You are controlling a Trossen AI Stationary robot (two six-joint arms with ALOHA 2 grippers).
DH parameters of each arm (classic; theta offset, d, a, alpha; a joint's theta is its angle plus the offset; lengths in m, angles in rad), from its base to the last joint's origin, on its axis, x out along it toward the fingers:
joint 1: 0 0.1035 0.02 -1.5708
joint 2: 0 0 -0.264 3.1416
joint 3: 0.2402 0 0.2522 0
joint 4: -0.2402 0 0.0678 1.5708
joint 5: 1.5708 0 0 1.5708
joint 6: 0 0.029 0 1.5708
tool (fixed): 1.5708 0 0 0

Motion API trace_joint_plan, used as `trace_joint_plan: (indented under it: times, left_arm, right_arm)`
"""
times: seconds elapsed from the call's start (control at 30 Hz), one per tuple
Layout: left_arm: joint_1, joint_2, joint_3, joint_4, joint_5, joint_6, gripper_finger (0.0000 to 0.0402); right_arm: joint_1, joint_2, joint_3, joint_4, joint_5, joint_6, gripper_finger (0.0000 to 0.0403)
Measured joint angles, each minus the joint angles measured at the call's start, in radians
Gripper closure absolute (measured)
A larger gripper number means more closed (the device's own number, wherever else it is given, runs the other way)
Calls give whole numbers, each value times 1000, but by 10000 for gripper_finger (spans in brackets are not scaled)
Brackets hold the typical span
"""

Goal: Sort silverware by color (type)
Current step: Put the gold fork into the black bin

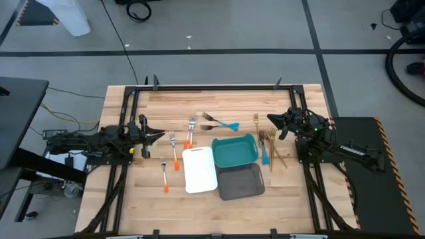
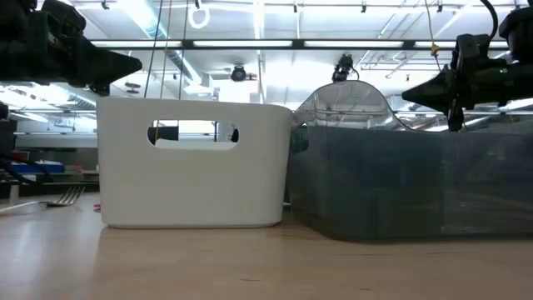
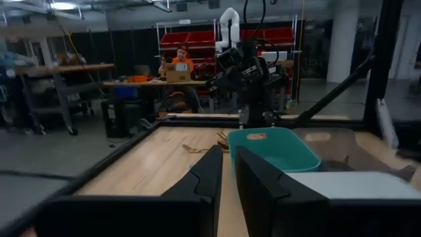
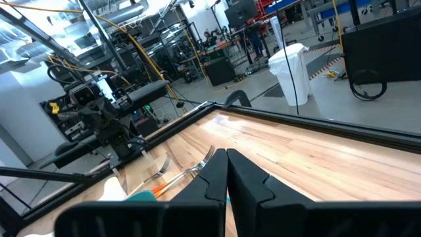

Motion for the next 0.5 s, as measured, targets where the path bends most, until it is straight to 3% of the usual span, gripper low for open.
trace_joint_plan:
  times: [0.37,0.5]
  left_arm:
    - [0,2,0,16,0,-247,351]
    - [0,2,0,16,1,-412,351]
  right_arm:
    - [0,0,0,0,0,-2,387]
    - [0,0,0,1,13,0,387]
